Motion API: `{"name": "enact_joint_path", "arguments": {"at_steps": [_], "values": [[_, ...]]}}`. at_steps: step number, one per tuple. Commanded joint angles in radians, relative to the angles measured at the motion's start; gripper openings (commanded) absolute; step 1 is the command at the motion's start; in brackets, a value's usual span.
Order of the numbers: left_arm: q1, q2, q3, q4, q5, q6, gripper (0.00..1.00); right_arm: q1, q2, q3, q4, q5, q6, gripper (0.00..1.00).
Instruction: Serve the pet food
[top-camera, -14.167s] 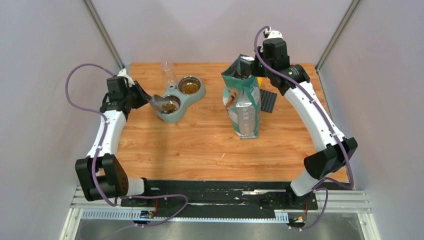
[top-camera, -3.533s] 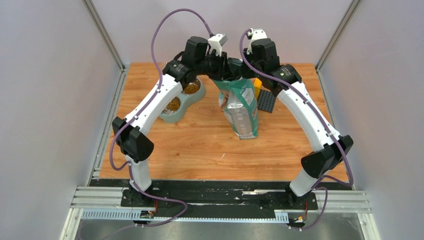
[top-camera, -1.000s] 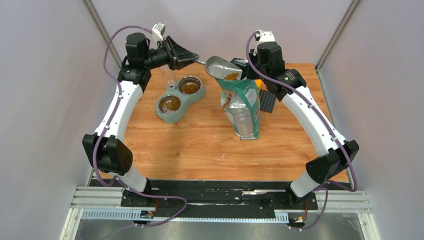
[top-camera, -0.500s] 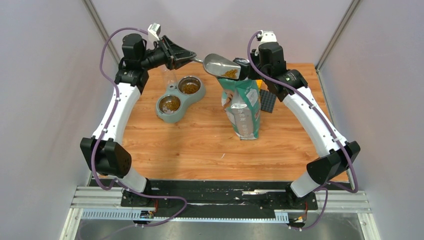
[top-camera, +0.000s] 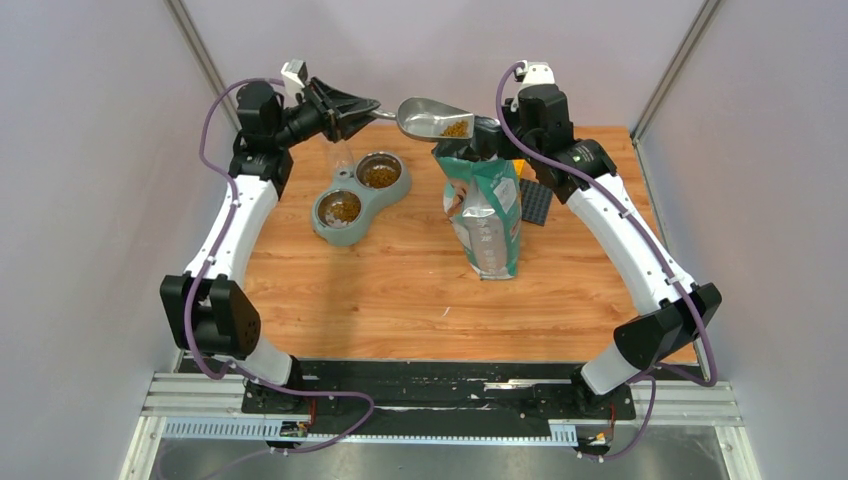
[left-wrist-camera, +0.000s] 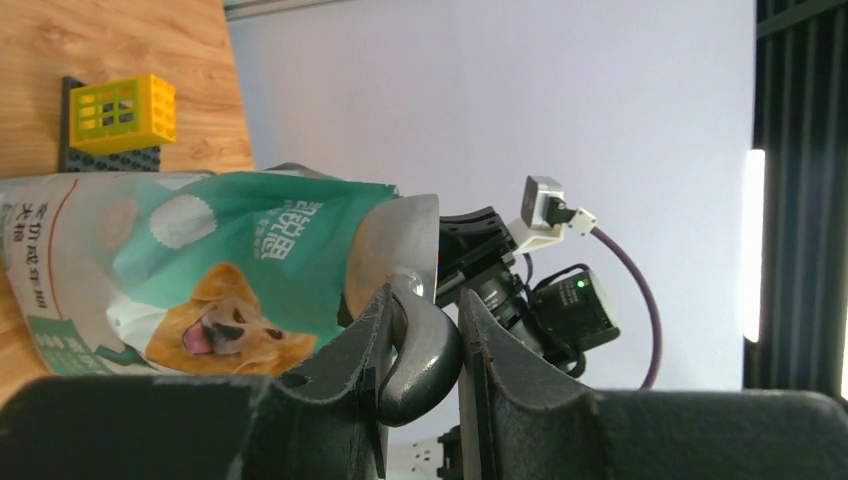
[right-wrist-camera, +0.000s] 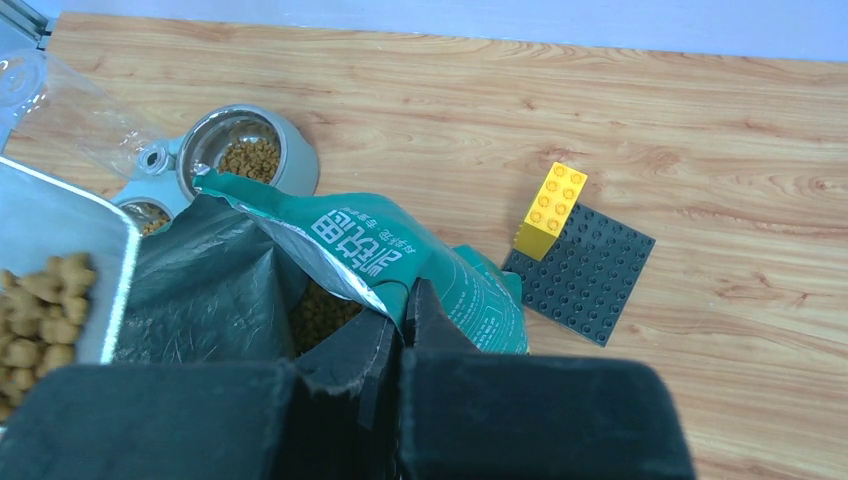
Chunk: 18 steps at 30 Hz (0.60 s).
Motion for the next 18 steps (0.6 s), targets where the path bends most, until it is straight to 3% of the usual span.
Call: {"name": "enact_joint_path", "arguments": {"at_steps": [1,8,18], "values": [[0.031,-0.083,-0.066,0.258,0.012,-0.158,0.0,-0.013,-0.059,0.016,0.119,0.034,-0.005,0.0],[0.091,-0.139,-0.155,0.311,0.012,-0.189,0.0,-0.014,-0.063,0.009,0.127,0.039,-0.008,0.0],[0.238,-0.254,-0.276,0.093,-0.087,0.027,0.0,-0.018,-0.063,0.009,0.131,0.036,-0.014,0.0]]}}
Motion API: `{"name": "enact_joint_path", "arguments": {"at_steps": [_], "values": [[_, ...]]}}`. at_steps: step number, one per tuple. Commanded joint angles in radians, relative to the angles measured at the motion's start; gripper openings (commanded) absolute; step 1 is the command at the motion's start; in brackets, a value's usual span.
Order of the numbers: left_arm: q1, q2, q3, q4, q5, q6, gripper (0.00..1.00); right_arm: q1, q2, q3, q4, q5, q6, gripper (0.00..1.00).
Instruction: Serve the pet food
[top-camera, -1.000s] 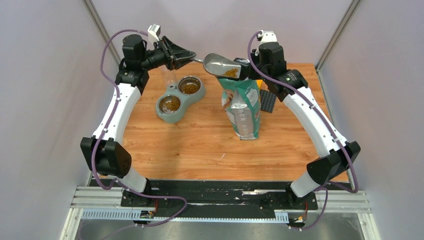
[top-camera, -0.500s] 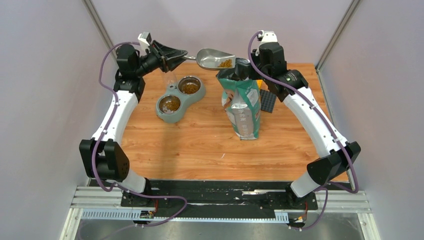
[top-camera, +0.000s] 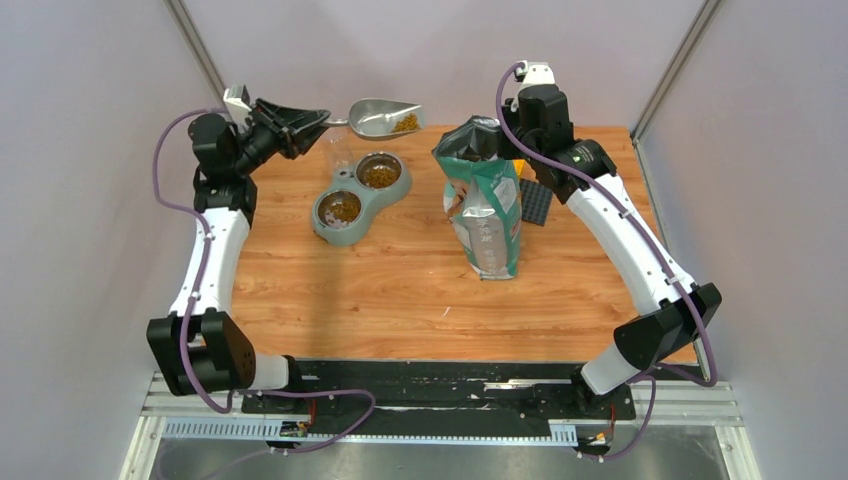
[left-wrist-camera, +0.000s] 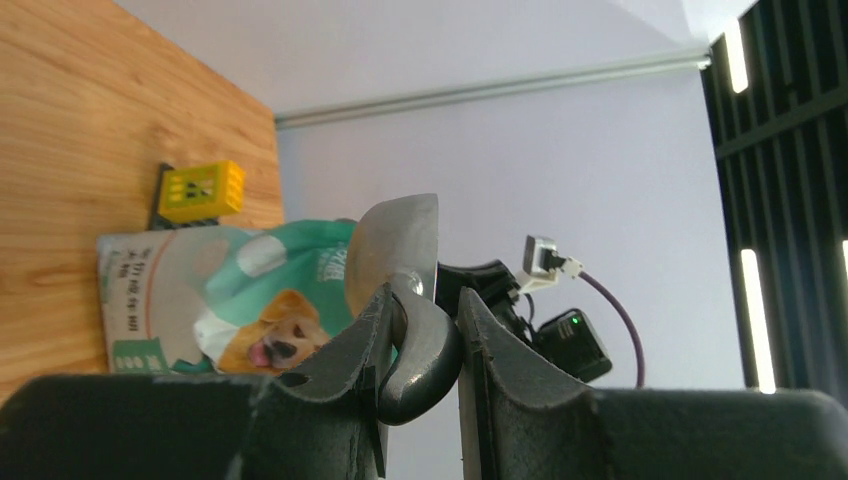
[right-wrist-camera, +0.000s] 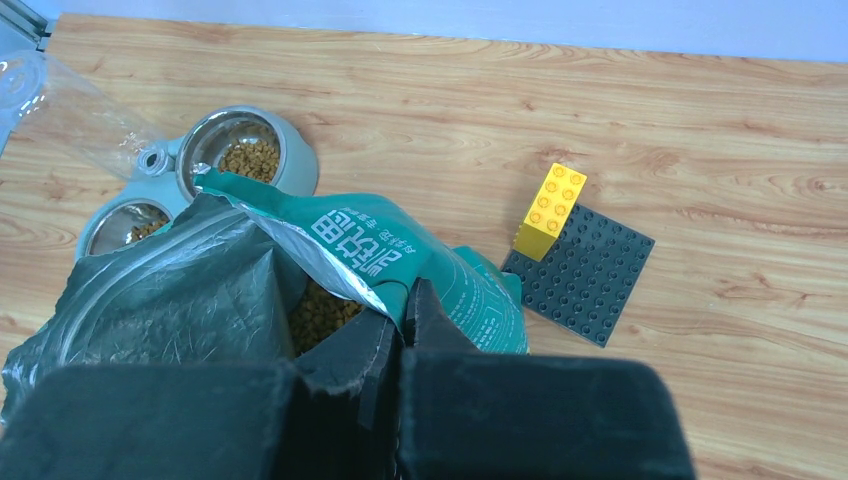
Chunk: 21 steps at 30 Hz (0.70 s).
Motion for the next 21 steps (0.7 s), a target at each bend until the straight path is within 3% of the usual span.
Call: {"name": "enact_joint_path", "arguments": {"at_steps": [1,8,21], "values": [[0.046,-0.079,-0.031,-0.096,-0.076,0.154,0.0,-0.018,-0.062,0.012,0.127,0.035,-0.015,0.0],[0.063,-0.072,-0.075,-0.121,-0.144,0.273,0.0,-0.021,-0.063,0.01,0.127,0.035,-0.022,0.0],[0.062,-0.068,-0.189,0.016,-0.307,0.271,0.0,-0.026,-0.066,0.01,0.127,0.038,-0.031,0.0]]}}
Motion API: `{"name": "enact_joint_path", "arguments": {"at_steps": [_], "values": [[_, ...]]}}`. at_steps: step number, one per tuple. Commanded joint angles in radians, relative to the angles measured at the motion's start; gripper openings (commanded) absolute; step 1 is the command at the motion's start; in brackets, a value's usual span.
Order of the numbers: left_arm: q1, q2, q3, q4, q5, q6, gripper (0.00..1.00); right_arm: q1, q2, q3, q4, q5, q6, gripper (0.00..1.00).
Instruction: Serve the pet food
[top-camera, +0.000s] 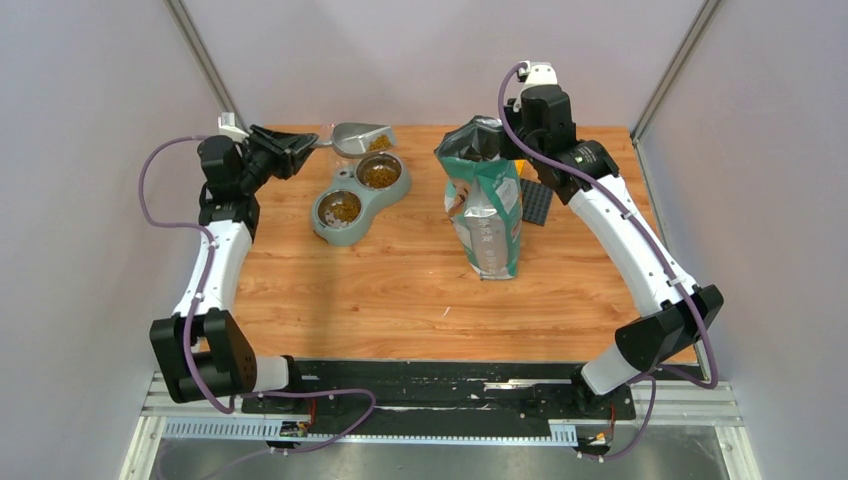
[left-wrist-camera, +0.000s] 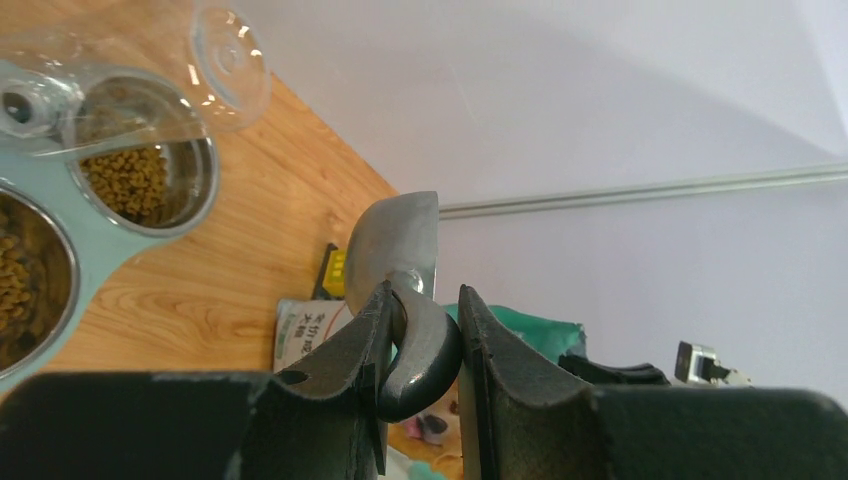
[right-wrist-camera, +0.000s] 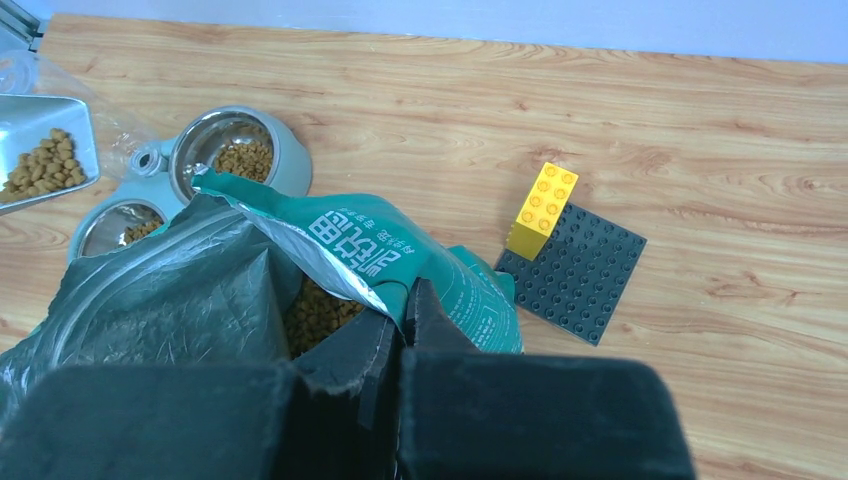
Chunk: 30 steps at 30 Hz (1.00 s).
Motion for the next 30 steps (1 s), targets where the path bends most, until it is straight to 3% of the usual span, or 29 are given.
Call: {"name": "enact_joint_path", "arguments": {"at_steps": [1,13,22,30], "values": [[-0.001,-0.023,-0.055,0.132,-0.085,-0.004,0.0,-0.018,-0.056,0.021,0.126,0.037,-0.024,0.0],[-0.04,0.028,-0.14,0.18,-0.229,-0.017,0.0,-0.019,-0.048,0.032,0.12,0.048,-0.029,0.0],[-0.068,0.088,-0.133,0.107,-0.353,-0.046,0.0,-0.019,-0.047,0.038,0.116,0.067,-0.029,0.0],[-0.108,0.161,-0.04,-0.067,-0.449,-0.039,0.0,-0.019,-0.042,0.052,0.114,0.084,-0.032,0.0]]}}
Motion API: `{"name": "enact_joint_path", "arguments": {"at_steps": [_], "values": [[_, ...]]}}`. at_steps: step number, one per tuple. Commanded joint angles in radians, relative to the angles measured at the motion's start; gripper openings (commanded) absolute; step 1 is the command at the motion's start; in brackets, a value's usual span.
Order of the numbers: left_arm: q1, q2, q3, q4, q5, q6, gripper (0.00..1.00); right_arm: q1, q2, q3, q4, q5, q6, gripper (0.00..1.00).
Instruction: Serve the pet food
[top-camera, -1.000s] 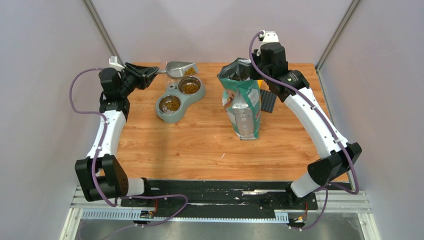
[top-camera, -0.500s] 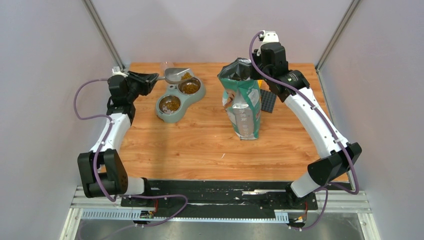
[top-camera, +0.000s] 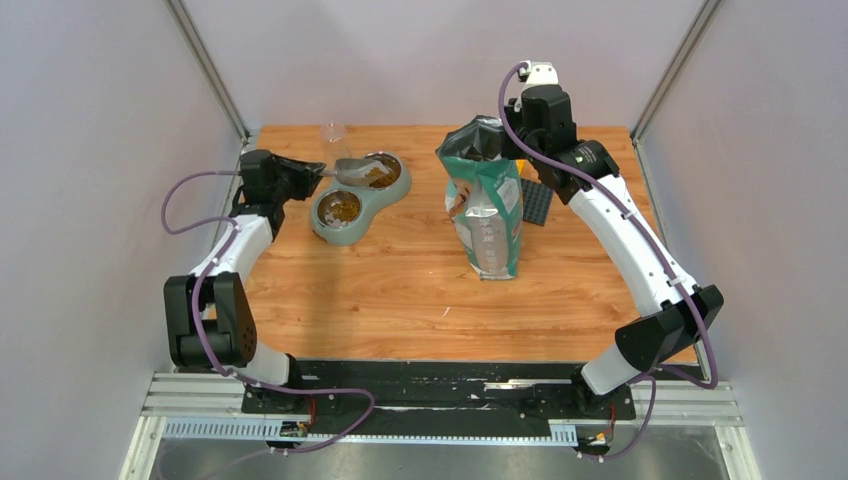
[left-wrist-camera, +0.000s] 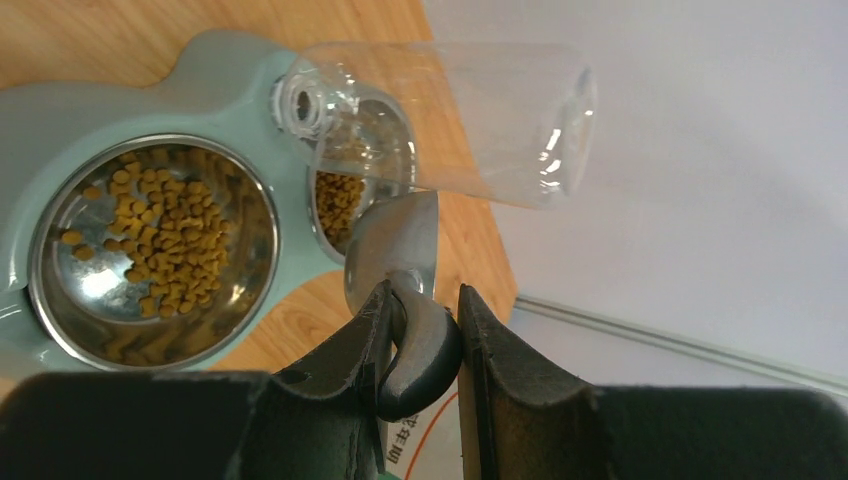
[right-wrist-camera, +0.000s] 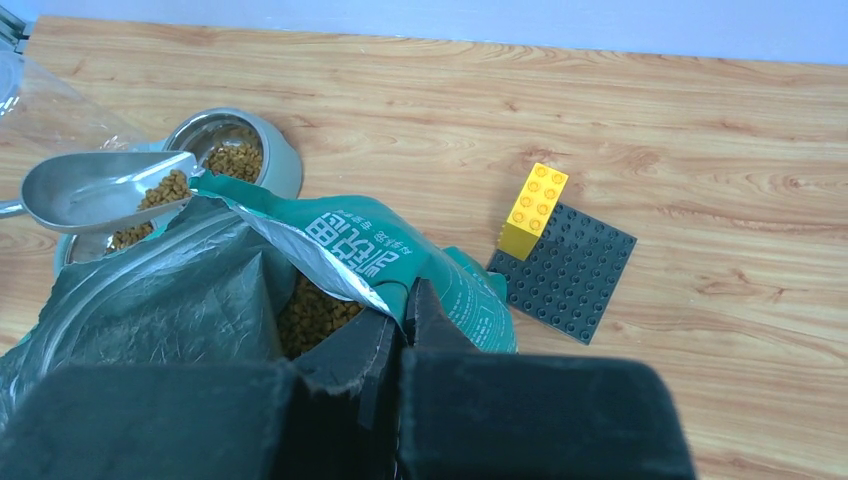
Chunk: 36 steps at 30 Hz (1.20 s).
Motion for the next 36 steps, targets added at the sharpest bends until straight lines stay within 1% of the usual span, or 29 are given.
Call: {"name": "enact_joint_path", "arguments": {"at_steps": [1,6,9,18,22,25,29,32,36], "values": [[-0.022,0.028,0.097,-0.075,-0.106,-0.019,0.0,-0.017,-0.041,0.052,0.115,0.072,-0.027,0.0],[-0.055,0.064,0.152,-0.153,-0.16,-0.037,0.0,-0.018,-0.039,0.057,0.115,0.079,-0.03,0.0],[-0.1,0.083,0.183,-0.185,-0.212,-0.053,0.0,-0.02,-0.036,0.057,0.114,0.083,-0.031,0.0],[-0.207,0.14,0.304,-0.313,-0.476,-0.074,0.0,-0.022,-0.034,0.051,0.11,0.077,-0.027,0.0],[-0.235,0.169,0.339,-0.347,-0.543,-0.11,0.0,-0.024,-0.031,0.052,0.109,0.077,-0.03,0.0],[-0.264,0.189,0.377,-0.371,-0.587,-0.099,0.0,-0.026,-0.031,0.053,0.108,0.077,-0.031,0.0],[-0.307,0.217,0.451,-0.414,-0.672,-0.025,0.0,-0.029,-0.033,0.051,0.106,0.075,-0.032,0.0],[-0.351,0.241,0.501,-0.413,-0.77,0.091,0.0,-0.033,-0.034,0.047,0.106,0.075,-0.032,0.0],[-0.4,0.289,0.566,-0.397,-0.836,0.27,0.0,-0.038,-0.036,0.044,0.106,0.074,-0.031,0.0]]}}
